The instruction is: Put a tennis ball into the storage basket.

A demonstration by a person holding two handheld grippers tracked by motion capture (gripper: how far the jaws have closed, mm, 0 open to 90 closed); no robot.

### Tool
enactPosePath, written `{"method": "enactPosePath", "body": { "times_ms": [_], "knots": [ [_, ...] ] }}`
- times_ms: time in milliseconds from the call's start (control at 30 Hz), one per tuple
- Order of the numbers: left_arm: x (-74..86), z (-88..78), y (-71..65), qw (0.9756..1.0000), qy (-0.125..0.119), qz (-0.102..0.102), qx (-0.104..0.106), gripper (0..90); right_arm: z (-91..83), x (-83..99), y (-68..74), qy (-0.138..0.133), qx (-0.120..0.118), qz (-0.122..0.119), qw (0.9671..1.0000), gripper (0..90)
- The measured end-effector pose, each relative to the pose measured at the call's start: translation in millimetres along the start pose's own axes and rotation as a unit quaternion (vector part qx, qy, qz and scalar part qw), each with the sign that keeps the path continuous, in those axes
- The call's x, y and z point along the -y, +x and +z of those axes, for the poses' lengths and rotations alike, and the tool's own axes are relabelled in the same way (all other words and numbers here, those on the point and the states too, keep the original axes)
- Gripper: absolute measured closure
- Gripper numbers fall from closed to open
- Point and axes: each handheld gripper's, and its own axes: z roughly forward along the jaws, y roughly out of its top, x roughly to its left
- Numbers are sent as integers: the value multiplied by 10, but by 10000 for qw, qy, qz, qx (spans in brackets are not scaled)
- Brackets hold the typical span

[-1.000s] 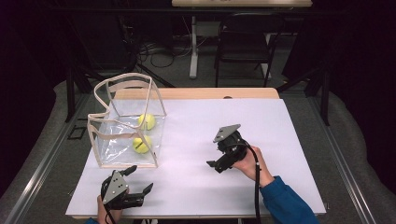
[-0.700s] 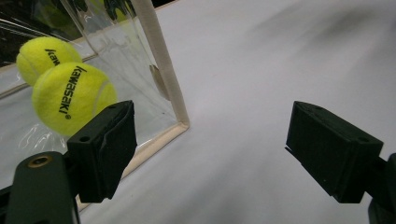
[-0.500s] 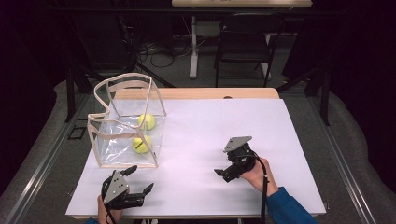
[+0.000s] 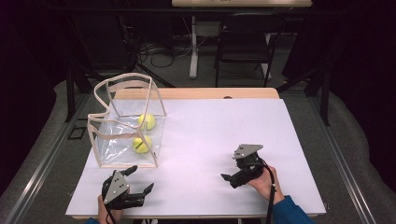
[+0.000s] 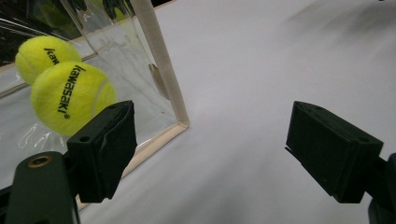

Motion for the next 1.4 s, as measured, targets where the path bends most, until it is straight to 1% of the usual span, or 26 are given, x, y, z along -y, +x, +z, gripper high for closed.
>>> {"method": "enactPosePath", "body": {
  "times_ms": [133,267,400,467,633,833,933,1033,1167,1400],
  "knots": [
    [1,1,-1,10000,1,3,-4,161,-20,87,-1,-115,27,67,9999,0],
    [0,0,-2,10000,4,6,1,161,-53,156,1,-228,130,91,9996,0],
    [1,-1,-2,10000,-6,4,0,161,-82,221,9,-329,155,161,9992,0],
    [2,-1,-3,10000,-6,4,-2,161,-96,249,14,-383,203,210,9988,0],
    [2,2,-3,10000,11,10,-2,160,-154,326,51,-597,380,166,9974,0],
    [5,6,-6,10000,24,6,16,161,-162,420,99,-636,455,84,9969,0],
    [3,6,-7,10000,25,28,20,161,-184,444,112,-696,450,103,9965,0],
    [5,13,-10,10000,32,13,20,161,-195,461,127,-716,513,83,9961,0],
    [8,14,-4,10000,52,26,12,161,-223,505,133,-839,587,101,9947,0],
    [6,18,-6,10000,55,37,8,161,-244,525,139,-882,588,129,9943,0]
  ]
}}
